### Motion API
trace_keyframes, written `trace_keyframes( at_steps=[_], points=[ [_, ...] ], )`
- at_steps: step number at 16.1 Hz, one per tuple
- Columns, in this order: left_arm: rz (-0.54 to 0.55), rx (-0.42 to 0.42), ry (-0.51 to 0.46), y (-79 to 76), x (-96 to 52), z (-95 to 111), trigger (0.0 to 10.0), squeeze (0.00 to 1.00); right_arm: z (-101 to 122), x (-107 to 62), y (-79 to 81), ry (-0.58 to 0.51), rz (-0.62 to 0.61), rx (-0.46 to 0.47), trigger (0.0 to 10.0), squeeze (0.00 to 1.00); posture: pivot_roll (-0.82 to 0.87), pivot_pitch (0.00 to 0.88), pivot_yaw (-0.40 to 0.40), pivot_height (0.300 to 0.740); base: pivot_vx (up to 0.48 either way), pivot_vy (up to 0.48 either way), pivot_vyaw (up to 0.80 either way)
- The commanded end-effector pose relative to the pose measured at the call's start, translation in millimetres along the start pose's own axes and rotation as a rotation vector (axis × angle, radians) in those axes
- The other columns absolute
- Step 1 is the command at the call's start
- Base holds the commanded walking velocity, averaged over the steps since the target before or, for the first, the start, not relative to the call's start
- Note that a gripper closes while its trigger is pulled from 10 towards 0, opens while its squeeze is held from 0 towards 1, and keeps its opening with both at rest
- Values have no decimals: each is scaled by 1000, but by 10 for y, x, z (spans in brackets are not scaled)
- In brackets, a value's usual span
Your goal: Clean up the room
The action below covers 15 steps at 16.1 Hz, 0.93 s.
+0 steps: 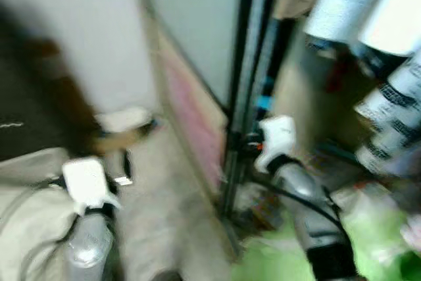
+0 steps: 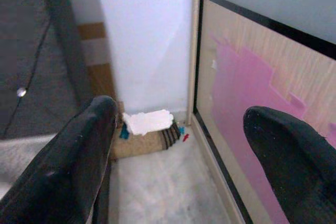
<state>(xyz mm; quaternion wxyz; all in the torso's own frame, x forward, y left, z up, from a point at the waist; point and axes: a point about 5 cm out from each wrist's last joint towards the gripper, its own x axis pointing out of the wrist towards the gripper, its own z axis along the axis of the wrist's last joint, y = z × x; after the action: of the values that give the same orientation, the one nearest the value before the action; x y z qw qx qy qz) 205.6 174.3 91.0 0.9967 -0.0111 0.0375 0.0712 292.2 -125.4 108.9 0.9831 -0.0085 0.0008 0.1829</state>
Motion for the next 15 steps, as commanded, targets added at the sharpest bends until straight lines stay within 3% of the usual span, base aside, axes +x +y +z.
trace_keyframes(
  at_steps=[1,4,5,7,10,15],
  points=[
    [-59,-2,-2,-51,8,21,10000,0,-15,15,-32,4,-42,-6,10000,0,16,0,1,740,0,0,569],
    [-194,-63,29,-180,61,-17,10000,0,-9,75,-26,-15,-127,-5,10000,0,-12,0,53,740,0,0,0],
    [-224,-87,64,-211,74,-40,10000,0,-8,82,-48,-20,-164,-12,10000,0,-20,0,55,740,0,0,481],
    [-348,-115,45,-308,39,-5,10000,0,0,99,-86,-16,-222,-24,10000,0,-31,2,54,740,0,0,800],
    [-350,-91,18,-233,115,18,10000,0,-5,77,-132,-18,-257,-25,10000,0,-31,4,41,740,0,0,762],
    [-344,-54,-15,-259,199,32,10000,0,8,66,-275,-9,-256,-62,10000,0,-45,12,1,740,0,0,0]
  ],
)
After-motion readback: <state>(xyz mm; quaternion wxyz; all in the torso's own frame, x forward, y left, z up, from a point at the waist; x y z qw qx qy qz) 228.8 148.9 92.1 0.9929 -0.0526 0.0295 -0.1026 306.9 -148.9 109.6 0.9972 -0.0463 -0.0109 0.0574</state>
